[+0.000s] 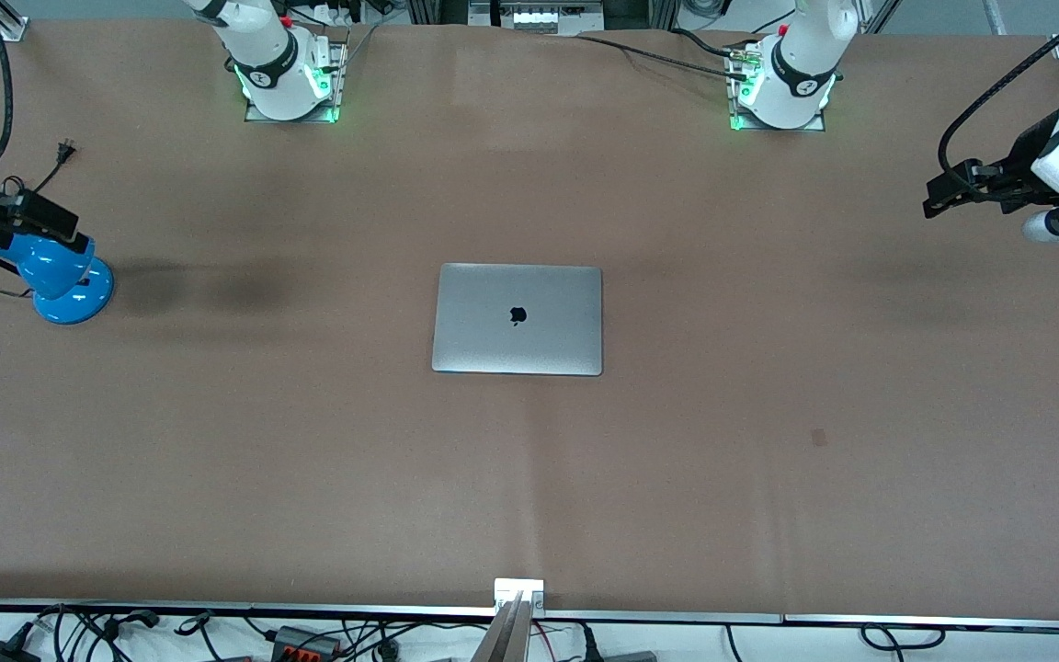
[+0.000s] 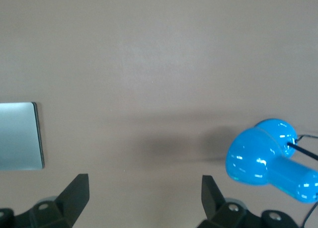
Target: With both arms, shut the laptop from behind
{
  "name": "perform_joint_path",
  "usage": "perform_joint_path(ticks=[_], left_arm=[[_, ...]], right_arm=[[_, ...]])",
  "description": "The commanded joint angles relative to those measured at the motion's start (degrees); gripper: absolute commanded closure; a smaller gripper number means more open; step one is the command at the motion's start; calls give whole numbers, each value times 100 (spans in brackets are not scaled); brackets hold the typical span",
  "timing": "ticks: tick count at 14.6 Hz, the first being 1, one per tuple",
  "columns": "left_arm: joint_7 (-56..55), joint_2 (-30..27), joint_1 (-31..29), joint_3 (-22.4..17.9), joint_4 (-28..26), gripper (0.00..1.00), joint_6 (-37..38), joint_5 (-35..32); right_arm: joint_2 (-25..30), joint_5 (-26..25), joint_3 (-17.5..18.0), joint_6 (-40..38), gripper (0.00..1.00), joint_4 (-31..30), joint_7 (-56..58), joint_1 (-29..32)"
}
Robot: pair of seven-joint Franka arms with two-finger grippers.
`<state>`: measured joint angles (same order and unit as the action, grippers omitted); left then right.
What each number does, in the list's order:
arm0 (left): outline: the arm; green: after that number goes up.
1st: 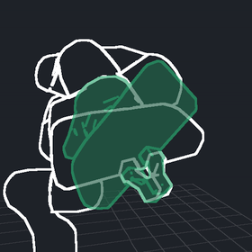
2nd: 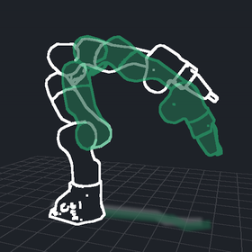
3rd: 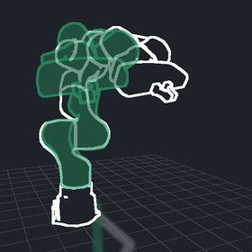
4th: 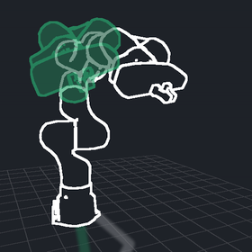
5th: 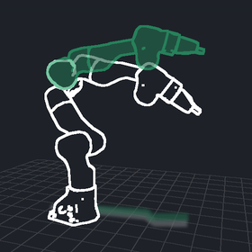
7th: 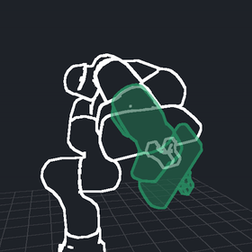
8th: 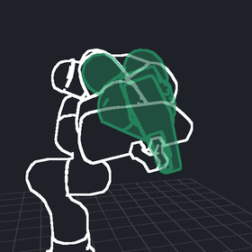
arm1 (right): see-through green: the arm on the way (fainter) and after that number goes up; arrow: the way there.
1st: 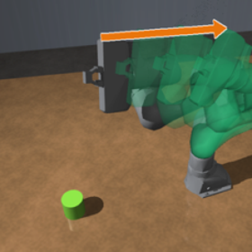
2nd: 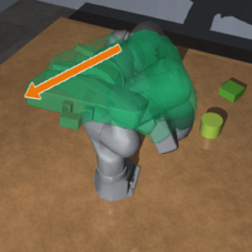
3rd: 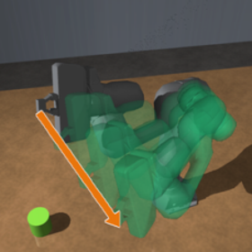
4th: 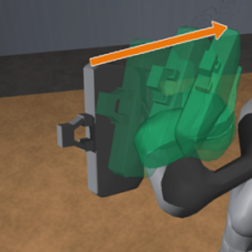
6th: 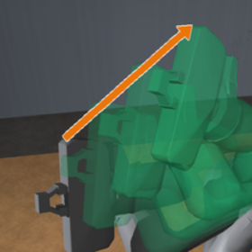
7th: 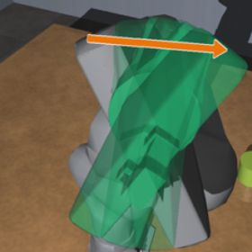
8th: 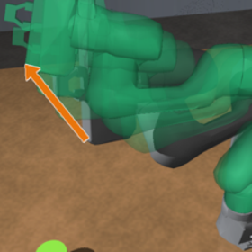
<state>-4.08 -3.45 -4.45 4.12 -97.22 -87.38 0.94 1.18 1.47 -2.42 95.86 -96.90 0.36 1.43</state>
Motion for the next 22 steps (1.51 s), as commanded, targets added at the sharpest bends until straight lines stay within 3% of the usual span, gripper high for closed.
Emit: perform_joint_path(ticks=[1, 5, 22], left_arm=[[-14, 37, -21, 27, 177, 0, 46, 11], [-14, 72, -12, 107, 168, 0, -270, -226], [-14, 108, 41, 115, 168, 0, -209, -147]], right_arm=[[435, -121, 128, 144, 0, -452, 61, 104], [497, -112, 128, 30, 0, -444, 61, 112], [497, -112, 128, -67, 0, -356, 61, 95]])
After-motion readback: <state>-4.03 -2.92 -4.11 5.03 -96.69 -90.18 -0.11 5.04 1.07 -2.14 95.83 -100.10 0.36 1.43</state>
